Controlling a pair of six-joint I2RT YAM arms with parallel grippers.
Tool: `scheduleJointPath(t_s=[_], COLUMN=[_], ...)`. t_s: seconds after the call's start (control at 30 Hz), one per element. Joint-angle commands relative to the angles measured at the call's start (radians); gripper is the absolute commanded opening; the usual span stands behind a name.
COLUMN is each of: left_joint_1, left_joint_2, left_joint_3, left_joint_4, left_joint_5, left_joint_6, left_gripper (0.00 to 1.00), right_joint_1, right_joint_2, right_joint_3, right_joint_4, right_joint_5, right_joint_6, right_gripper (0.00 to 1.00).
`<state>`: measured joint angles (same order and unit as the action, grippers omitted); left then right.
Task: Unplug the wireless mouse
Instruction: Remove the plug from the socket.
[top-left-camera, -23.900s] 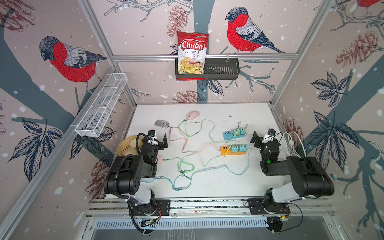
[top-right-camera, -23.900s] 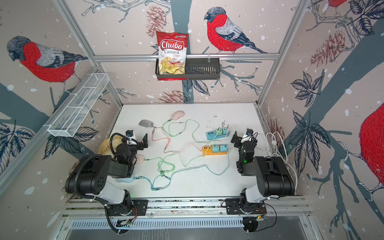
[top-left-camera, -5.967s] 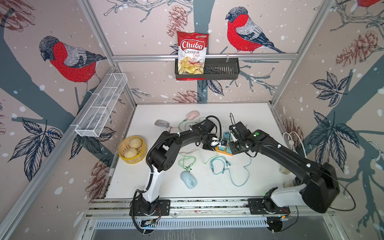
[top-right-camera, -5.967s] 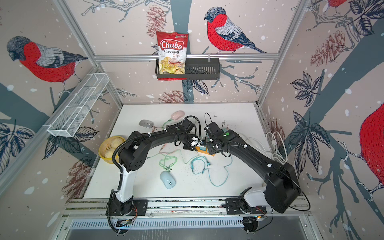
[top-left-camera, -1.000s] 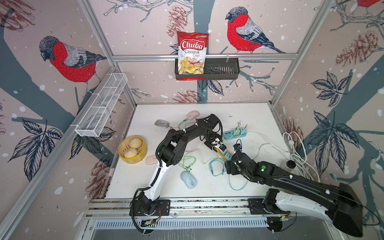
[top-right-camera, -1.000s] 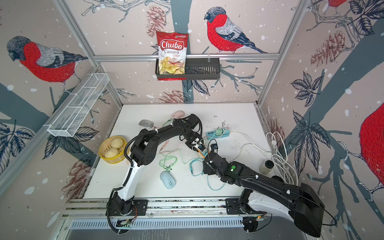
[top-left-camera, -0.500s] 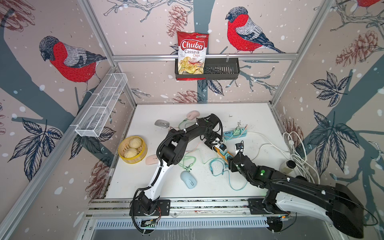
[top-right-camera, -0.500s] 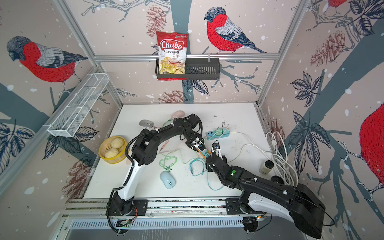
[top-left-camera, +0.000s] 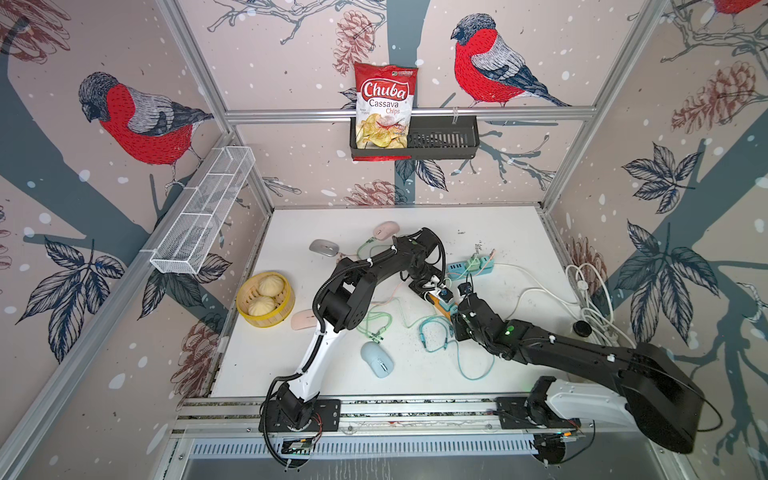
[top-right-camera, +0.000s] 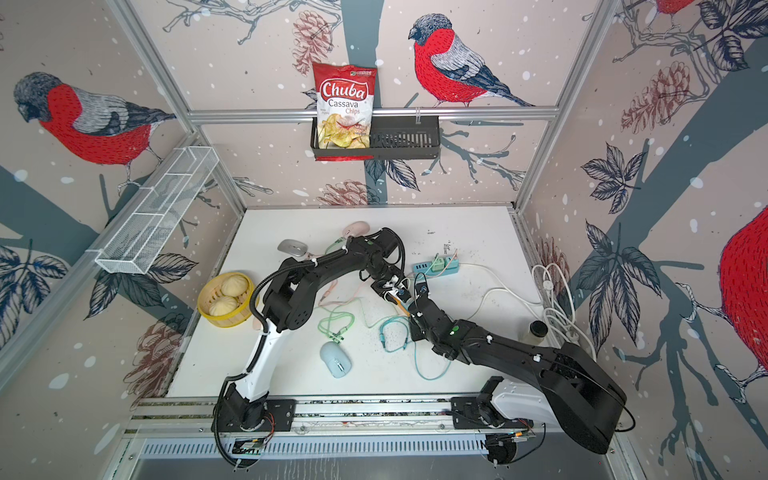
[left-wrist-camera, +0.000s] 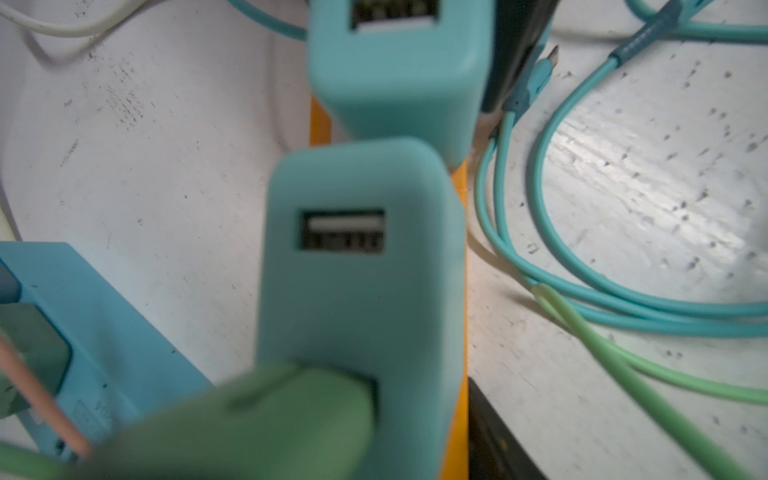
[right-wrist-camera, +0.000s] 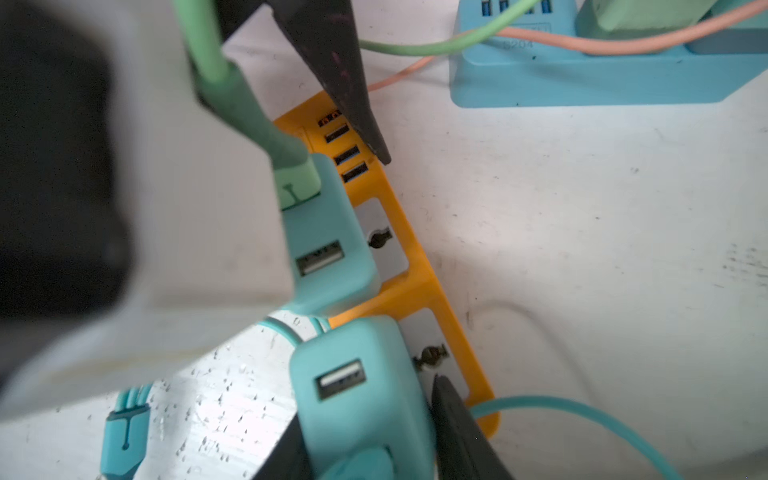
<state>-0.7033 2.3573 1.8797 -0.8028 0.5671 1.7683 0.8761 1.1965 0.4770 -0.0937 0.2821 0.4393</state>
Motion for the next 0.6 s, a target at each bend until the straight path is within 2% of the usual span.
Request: scheduleJointPath(t_s=[0.0, 0.17, 0.3, 0.4, 0.57], left_joint_1=[-0.010, -0.013, -0.018, -0.028, -0.056], left_joint_2=[0.022, 0.029, 0.038, 0.052, 0.072], left_joint_3=[-0.023, -0.020, -0.007, 0.010, 0.030], left_joint_4=[-0.101, -0.101, -0.100, -0.084, -0.010], left_joint_5=[-0.099, -0.102, -0.108, -0.132, -0.195], left_joint_6=[0.036, 0.034, 0.008, -0.066, -0.286], left_gripper=[0.00, 0.00, 0.00, 0.00, 0.00], right_joint_1=[0.013, 0.027, 0.027, 0.032, 0.037], right_joint_2=[-0.017, -0.118, -0.170, -0.204, -0.264], right_joint_3=[0.011, 0.040, 0.079, 0.104, 0.150], right_joint_4=[0.016, -0.025, -0.070, -0.095, -0.200], right_joint_5=[-0.010, 0.047, 0.052, 0.054, 0.106], right_joint_6=[0.001, -0.022, -0.042, -0.048, -0.021], right_gripper=[0.33, 0.24, 0.24, 0.24, 0.23])
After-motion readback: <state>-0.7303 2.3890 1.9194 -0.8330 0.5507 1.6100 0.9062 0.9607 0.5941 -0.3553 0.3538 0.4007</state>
